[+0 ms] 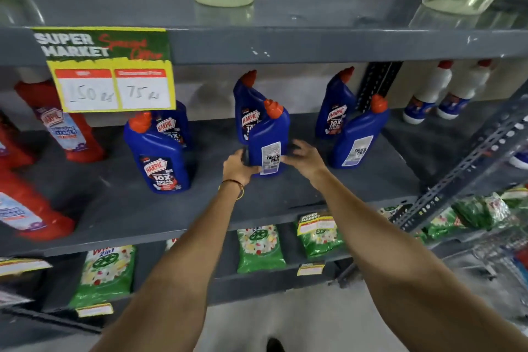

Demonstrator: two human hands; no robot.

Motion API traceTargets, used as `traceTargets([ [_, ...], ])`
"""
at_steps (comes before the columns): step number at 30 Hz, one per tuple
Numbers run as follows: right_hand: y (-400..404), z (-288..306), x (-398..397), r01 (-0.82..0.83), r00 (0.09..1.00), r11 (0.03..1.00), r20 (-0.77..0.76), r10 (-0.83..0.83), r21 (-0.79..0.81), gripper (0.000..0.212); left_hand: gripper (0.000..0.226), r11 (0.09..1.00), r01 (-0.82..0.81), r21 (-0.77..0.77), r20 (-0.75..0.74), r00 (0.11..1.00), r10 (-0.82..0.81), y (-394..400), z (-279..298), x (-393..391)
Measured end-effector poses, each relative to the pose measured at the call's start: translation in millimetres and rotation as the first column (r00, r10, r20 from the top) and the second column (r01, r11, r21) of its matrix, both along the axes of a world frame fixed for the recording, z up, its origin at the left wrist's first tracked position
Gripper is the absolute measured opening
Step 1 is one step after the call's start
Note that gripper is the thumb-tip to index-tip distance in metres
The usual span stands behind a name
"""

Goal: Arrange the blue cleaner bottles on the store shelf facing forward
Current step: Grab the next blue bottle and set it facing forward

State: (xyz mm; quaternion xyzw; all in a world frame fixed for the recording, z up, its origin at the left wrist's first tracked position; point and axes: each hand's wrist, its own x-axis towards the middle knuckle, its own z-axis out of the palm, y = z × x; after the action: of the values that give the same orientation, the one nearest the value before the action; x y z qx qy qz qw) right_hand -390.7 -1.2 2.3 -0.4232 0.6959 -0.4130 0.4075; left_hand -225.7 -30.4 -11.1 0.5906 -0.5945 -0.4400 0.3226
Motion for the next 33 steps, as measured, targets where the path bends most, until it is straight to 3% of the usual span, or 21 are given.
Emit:
traceTargets([
  [2,-7,4,-6,-0.074,0.997,0.996,0.026,0.075,-0.041,0.076,0.063,1.000,0.004,-0.013,0.023,1.000,-0.004,-4,1,-7],
  [6,-15,2,-13,-0.205,0.975,0.973,0.068,0.213,-0.101,0.052,0.065,1.000,0.002,-0.018,0.026,1.000,-0.001,-7,2,-15],
  [11,-20,0,-13,-0.261,0.960,0.957,0.073,0.272,-0.124,0.045,0.062,1.000,-0.007,-0.025,0.044,0.999,0.008,-8,3,-18],
  [15,-20,4,-14,-0.285,0.952,0.952,0.086,0.295,-0.109,0.044,0.060,0.999,0.028,-0.031,0.089,0.996,-0.025,-6,8,-17],
  [18,-17,11,-15,-0.310,0.940,0.942,0.105,0.324,-0.130,0.041,0.059,0.998,0.036,-0.048,0.041,0.999,-0.034,-1,9,-11],
  [21,-14,23,-15,-0.325,0.929,0.929,0.124,0.349,-0.178,0.042,0.044,0.993,-0.021,-0.117,-0.042,0.999,0.016,3,13,-5],
  [25,-15,38,-9,-0.284,0.935,0.939,0.164,0.316,-0.193,0.054,0.045,0.970,-0.128,-0.207,-0.075,0.991,0.114,10,21,-10],
  [29,-14,43,7,-0.300,0.917,0.938,0.219,0.334,-0.175,0.050,0.045,0.939,-0.176,-0.295,0.059,0.978,0.202,15,22,-17],
  [33,-13,39,20,-0.243,0.924,0.952,0.253,0.285,-0.186,0.056,0.045,0.906,-0.113,-0.408,0.212,0.954,0.214,26,24,-26],
])
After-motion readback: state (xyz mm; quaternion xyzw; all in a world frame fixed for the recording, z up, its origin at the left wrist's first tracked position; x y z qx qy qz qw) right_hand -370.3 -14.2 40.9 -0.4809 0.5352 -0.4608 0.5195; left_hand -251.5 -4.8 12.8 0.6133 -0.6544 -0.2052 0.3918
